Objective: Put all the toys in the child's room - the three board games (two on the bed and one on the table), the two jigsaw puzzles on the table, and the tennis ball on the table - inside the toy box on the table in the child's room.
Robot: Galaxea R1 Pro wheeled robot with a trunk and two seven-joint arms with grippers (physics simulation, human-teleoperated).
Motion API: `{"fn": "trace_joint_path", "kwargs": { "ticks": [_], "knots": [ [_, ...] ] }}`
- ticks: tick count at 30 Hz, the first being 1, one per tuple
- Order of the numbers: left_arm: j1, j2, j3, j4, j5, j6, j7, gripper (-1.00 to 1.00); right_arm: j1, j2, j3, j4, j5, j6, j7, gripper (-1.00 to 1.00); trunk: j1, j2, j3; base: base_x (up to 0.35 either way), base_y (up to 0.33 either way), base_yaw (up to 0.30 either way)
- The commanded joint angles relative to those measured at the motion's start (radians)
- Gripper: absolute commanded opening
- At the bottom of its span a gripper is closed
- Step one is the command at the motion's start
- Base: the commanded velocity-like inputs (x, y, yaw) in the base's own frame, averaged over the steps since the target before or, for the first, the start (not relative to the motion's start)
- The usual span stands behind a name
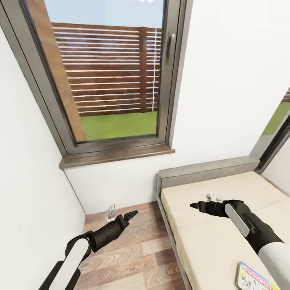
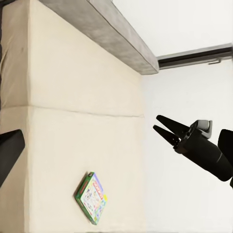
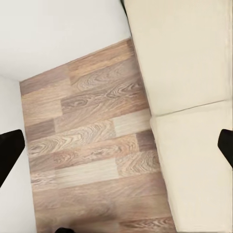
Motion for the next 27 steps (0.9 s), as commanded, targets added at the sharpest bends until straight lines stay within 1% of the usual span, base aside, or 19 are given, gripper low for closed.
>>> {"fn": "trace_joint_path", "kwargs": {
  "ticks": [1,6,10,15,27],
  "knots": [
    [-0.001,0.001,0.000,0.000,0.001,0.002,-0.001,1.00,-0.001,-0.001,0.002,0.000,0.004,0.002,0.004,1.00,0.001,-0.002,-0.002,0.056,0.000,-0.277],
    [-0.001,0.001,0.001,0.000,0.000,0.002,-0.001,1.00,-0.001,-0.001,0.002,0.000,0.004,0.002,0.004,1.00,0.001,-0.002,-0.002,0.034,0.000,-0.269],
    [-0.001,0.001,0.001,0.000,0.000,0.003,-0.001,1.00,-0.001,-0.001,0.002,0.000,0.004,0.002,0.004,1.00,0.001,-0.002,-0.002,0.004,0.011,-0.164],
    [-0.001,0.001,0.002,0.000,-0.001,0.006,-0.002,1.00,-0.001,-0.001,0.002,0.000,0.004,0.002,0.004,1.00,0.001,-0.002,-0.002,-0.062,0.092,-0.088],
    [-0.002,0.001,0.002,0.000,0.000,0.008,-0.003,1.00,-0.001,-0.001,0.002,0.000,0.004,0.001,0.004,1.00,0.001,-0.002,-0.002,-0.106,0.168,-0.029]
  ]
}}
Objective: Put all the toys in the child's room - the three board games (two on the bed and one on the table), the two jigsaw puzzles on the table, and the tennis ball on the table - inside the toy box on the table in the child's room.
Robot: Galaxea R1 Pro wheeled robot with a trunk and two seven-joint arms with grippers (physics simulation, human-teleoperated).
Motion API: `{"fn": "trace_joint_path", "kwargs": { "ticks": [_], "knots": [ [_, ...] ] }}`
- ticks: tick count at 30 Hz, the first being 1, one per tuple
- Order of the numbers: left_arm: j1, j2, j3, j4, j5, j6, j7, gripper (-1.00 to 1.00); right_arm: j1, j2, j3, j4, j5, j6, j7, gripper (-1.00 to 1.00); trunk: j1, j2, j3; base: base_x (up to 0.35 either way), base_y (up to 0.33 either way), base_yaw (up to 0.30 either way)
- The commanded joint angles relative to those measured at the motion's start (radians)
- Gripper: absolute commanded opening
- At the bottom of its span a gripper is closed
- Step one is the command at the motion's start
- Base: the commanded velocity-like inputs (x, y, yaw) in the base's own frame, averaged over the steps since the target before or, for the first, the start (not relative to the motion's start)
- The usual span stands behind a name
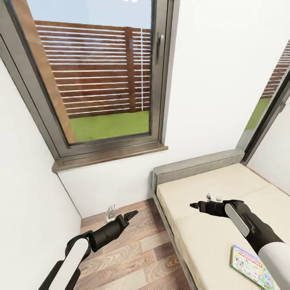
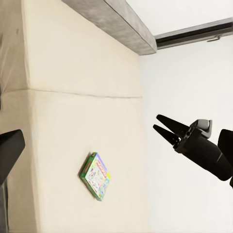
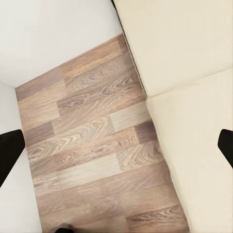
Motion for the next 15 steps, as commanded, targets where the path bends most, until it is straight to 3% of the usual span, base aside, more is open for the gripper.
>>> {"fn": "trace_joint_path", "kwargs": {
  "ticks": [1,15],
  "knots": [
    [-0.001,0.001,-0.001,0.000,0.001,0.002,-0.001,1.00,-0.001,-0.001,0.002,-0.001,0.004,0.003,0.004,1.00,0.000,-0.002,-0.002,-0.065,0.107,-0.011],
    [-0.001,0.001,-0.001,0.000,0.001,0.000,-0.001,1.00,-0.001,0.000,0.002,0.000,0.004,0.003,0.004,1.00,0.000,-0.002,-0.002,-0.024,0.039,-0.012]
  ]
}}
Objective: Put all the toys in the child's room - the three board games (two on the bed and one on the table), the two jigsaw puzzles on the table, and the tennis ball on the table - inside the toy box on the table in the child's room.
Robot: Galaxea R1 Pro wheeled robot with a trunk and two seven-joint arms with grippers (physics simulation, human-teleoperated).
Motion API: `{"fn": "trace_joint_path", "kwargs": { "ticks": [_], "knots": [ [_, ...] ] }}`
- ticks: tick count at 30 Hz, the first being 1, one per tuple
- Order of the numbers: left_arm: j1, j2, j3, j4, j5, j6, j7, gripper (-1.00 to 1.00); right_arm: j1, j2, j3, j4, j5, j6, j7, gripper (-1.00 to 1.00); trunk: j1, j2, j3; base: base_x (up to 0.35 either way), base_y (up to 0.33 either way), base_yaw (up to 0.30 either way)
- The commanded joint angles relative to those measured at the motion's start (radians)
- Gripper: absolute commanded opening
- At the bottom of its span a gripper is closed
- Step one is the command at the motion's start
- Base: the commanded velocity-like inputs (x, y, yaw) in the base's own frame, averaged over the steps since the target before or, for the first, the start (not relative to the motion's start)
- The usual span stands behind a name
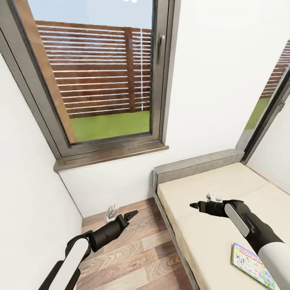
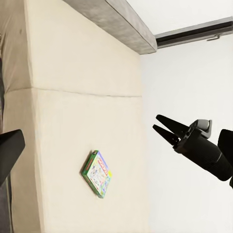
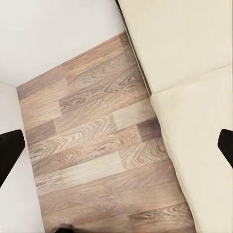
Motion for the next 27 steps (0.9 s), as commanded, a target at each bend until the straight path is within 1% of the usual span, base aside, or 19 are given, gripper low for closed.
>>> {"fn": "trace_joint_path", "kwargs": {
  "ticks": [1,8,21,27],
  "knots": [
    [-0.001,0.001,0.000,0.000,0.000,0.002,-0.001,1.00,-0.001,-0.001,0.002,0.000,0.004,0.003,0.004,1.00,0.001,-0.002,-0.002,-0.007,0.011,-0.071],
    [-0.001,0.001,0.000,0.000,0.000,0.001,-0.001,1.00,-0.002,0.000,0.001,0.001,0.003,0.006,0.004,1.00,0.001,-0.002,-0.002,-0.004,0.006,-0.168],
    [-0.001,0.000,0.006,-0.001,0.004,0.001,0.003,1.00,-0.012,-0.004,-0.004,0.020,0.001,0.011,0.000,1.00,0.001,-0.002,-0.002,-0.001,0.002,-0.244],
    [-0.002,0.002,0.006,-0.015,0.000,0.001,0.013,1.00,-0.013,-0.008,-0.005,0.026,-0.001,0.010,-0.001,1.00,0.001,-0.002,-0.002,0.000,0.000,-0.130]
  ]
}}
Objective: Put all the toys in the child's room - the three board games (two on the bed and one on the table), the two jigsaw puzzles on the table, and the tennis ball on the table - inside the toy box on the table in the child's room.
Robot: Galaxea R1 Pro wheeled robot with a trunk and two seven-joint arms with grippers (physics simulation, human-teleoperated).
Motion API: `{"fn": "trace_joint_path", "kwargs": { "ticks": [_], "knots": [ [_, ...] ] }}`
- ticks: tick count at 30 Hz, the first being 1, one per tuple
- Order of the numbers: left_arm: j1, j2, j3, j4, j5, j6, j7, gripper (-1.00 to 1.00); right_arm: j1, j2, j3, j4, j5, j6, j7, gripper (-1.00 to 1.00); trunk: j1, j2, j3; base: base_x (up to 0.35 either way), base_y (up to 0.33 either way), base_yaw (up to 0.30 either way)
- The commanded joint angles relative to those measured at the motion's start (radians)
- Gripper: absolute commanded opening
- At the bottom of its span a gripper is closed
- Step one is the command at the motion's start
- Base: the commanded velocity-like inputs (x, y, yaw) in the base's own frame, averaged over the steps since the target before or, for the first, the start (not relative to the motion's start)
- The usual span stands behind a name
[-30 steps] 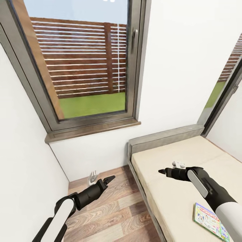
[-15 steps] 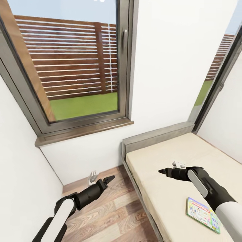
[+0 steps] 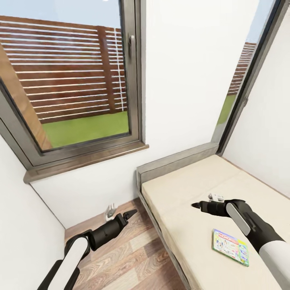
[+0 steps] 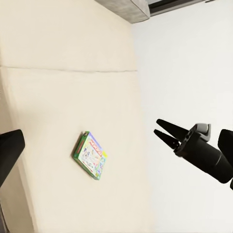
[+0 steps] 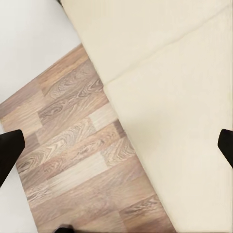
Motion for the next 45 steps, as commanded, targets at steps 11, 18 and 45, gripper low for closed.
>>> {"fn": "trace_joint_path", "kwargs": {
  "ticks": [11,18,45],
  "knots": [
    [-0.003,0.002,0.001,-0.018,-0.017,0.006,0.033,1.00,-0.001,-0.013,0.000,0.003,0.002,0.001,0.005,1.00,0.001,-0.002,-0.002,0.000,0.000,-0.039],
    [-0.003,0.001,0.002,-0.022,-0.016,0.007,0.037,1.00,-0.001,-0.016,-0.002,0.003,0.002,0.001,0.006,1.00,0.001,-0.002,-0.002,0.002,0.000,-0.011],
    [-0.003,0.006,0.025,-0.053,0.041,0.042,0.038,1.00,-0.001,-0.041,-0.008,0.001,0.003,0.001,0.008,1.00,0.001,-0.002,-0.002,0.037,-0.004,-0.002]
  ]
}}
